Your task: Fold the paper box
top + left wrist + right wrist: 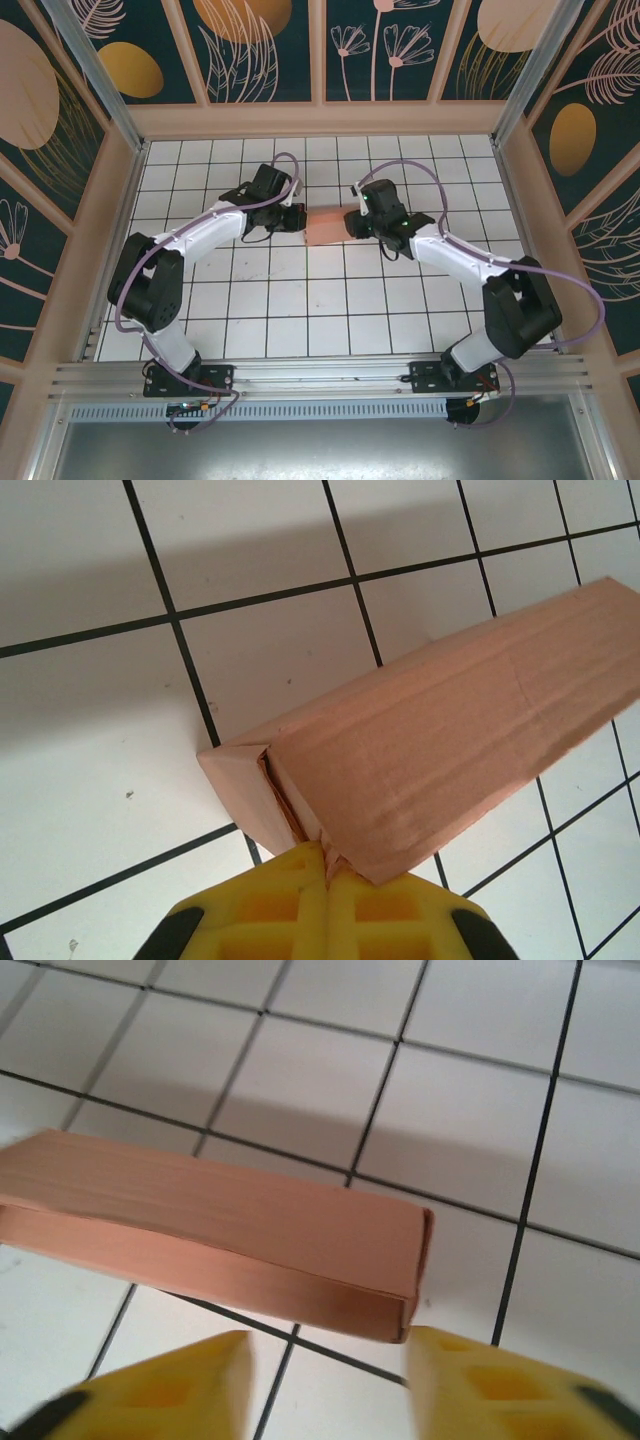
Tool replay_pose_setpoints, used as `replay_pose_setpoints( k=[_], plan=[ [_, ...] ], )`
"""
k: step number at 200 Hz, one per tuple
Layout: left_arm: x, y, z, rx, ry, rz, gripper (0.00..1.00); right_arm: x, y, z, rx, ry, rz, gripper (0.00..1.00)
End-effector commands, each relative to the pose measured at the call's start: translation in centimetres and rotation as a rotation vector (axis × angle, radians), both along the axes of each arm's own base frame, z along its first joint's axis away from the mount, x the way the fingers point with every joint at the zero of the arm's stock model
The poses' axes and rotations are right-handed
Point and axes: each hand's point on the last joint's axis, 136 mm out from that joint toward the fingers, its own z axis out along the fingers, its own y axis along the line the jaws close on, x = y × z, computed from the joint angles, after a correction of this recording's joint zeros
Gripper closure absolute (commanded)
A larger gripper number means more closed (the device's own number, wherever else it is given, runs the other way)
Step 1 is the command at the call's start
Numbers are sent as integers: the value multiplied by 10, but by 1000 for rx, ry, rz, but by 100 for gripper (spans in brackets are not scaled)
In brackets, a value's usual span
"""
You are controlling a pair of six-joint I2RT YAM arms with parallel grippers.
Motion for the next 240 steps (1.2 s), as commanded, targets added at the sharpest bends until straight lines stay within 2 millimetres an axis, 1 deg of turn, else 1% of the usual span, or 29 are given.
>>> replay_pose_setpoints(
  k=[1, 19, 32, 35, 37, 40, 55, 74, 105, 130, 140, 144, 156, 161, 171, 183, 184, 186, 203, 205, 208, 212, 240],
  plan=[
    [-17, 4, -33, 67, 103, -28, 100, 5, 1, 43, 124, -105, -3, 44],
    [-17, 4, -33, 68, 102, -31, 100, 13, -6, 53, 176, -119, -54, 35],
    [-18, 4, -34, 68, 104, -32, 100, 15, 0, 54, 229, -89, -64, 32],
    [-18, 3, -33, 67, 102, -34, 100, 16, 1, 53, 234, -80, -73, 32],
    [-17, 3, -34, 67, 103, -34, 100, 22, -7, 51, 236, -75, -100, 32],
    [-18, 3, -33, 66, 104, -34, 100, 25, -10, 50, 239, -68, -117, 32],
    [-18, 3, -33, 65, 102, -33, 98, 35, -16, 39, 238, -22, -177, 33],
    [-17, 2, -30, 59, 96, -34, 93, 40, -18, 18, 234, 39, -219, 35],
    [-16, -1, -25, 40, 89, -39, 81, 39, -16, -4, 245, 87, -230, 37],
    [-17, -3, -18, 21, 80, -46, 64, 38, -16, -16, 243, 110, -242, 37],
    [-17, -4, -13, 12, 71, -51, 58, 37, -17, -20, 242, 117, -248, 37],
    [-18, -4, -11, 8, 65, -55, 54, 37, -17, -21, 243, 119, -250, 37],
    [-20, -4, -7, 1, 56, -62, 51, 38, -17, -23, 243, 124, -253, 37],
    [-20, -3, -4, -2, 50, -63, 43, 38, -17, -24, 243, 127, -256, 38],
    [-22, -3, 0, -7, 42, -69, 41, 38, -17, -26, 240, 129, -259, 38],
    [-24, -3, -2, -13, 47, -78, 39, 39, -17, -29, 239, 134, -261, 38],
    [-24, -3, 4, -21, 34, -79, 39, 38, -16, -29, 239, 134, -259, 38],
    [-24, -3, 9, -31, 24, -80, 39, 39, -16, -29, 239, 133, -260, 38],
    [-27, -11, 20, -113, 19, -102, 38, 39, -17, -32, 236, 140, -263, 38],
    [-27, -12, 22, -125, 19, -107, 37, 39, -17, -33, 235, 141, -264, 38],
    [-27, -14, 25, -143, 17, -109, 32, 39, -17, -34, 234, 141, -266, 38],
    [-27, -16, 29, -165, 10, -112, 30, 39, -17, -34, 234, 142, -265, 38],
    [-25, -28, 50, -282, -29, -128, 27, 39, -19, -39, 231, 151, -271, 38]
  ],
)
